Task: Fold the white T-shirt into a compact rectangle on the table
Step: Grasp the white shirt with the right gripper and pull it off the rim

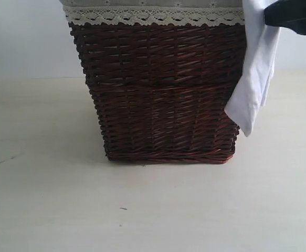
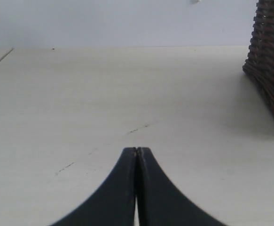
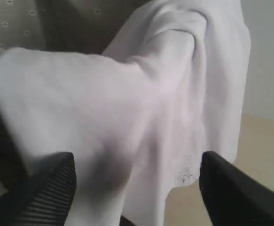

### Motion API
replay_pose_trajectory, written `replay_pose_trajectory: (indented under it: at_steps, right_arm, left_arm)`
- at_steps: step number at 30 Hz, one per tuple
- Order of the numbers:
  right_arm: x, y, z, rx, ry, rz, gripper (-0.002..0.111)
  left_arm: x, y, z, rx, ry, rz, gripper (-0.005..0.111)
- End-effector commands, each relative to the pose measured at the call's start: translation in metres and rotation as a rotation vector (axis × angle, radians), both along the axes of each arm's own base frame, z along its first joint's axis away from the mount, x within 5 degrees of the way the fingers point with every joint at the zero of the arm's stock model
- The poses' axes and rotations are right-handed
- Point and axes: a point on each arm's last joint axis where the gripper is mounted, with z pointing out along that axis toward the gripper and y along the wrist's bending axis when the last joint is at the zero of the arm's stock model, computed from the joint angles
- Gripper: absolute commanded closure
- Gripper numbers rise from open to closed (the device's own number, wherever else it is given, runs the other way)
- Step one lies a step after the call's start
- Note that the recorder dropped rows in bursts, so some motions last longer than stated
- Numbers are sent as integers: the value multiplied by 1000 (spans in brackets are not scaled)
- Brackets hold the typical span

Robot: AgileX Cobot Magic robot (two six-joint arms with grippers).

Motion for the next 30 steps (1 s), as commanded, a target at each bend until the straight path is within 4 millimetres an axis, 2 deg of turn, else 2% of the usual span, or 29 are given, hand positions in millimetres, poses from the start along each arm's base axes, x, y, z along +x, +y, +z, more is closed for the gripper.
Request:
replay_pose_trajectory:
  at_steps: [1, 3, 6, 10, 14, 17, 19, 20, 21, 22, 23, 29, 30]
  right_arm:
    - [-33, 4, 21, 35, -19, 95, 38]
    - [-40, 8, 25, 54, -65, 153, 38]
    - [-32, 11, 16, 70, -118, 166, 38]
    - [-4, 12, -8, 42, -58, 138, 38]
    - [32, 7, -30, -2, -67, 21, 38]
    - [47, 7, -46, -10, -26, -3, 39]
    - [48, 9, -50, -7, 0, 12, 55]
    - [47, 10, -49, -4, 6, 25, 72]
    - [46, 10, -45, -2, 0, 32, 83]
    - [43, 10, -38, -16, -30, 47, 103]
    - [40, 10, -28, -26, -68, 55, 108]
    - [22, 6, 49, -1, -327, 37, 108]
    - [21, 5, 58, -2, -357, 29, 108]
  left_arm:
    - [0, 0, 1, 3, -14, -6, 107]
    - [0, 0, 1, 3, -14, -6, 107]
    - [0, 0, 1, 3, -14, -6, 107]
    - [0, 0, 1, 3, -14, -6, 107]
    - [0, 0, 1, 3, -14, -6, 107]
    - [0, 0, 1, 3, -14, -6, 107]
    - [0, 0, 1, 3, -14, -6, 107]
    - [0, 0, 1, 3, -14, -6, 107]
    - [0, 0, 1, 3, -14, -6, 107]
    - [0, 0, 1, 3, -14, -6, 107]
    - [0, 0, 1, 3, -14, -6, 107]
    - [0, 0, 1, 3, -14, -6, 107]
    - [0, 0, 1, 3, -14, -6, 107]
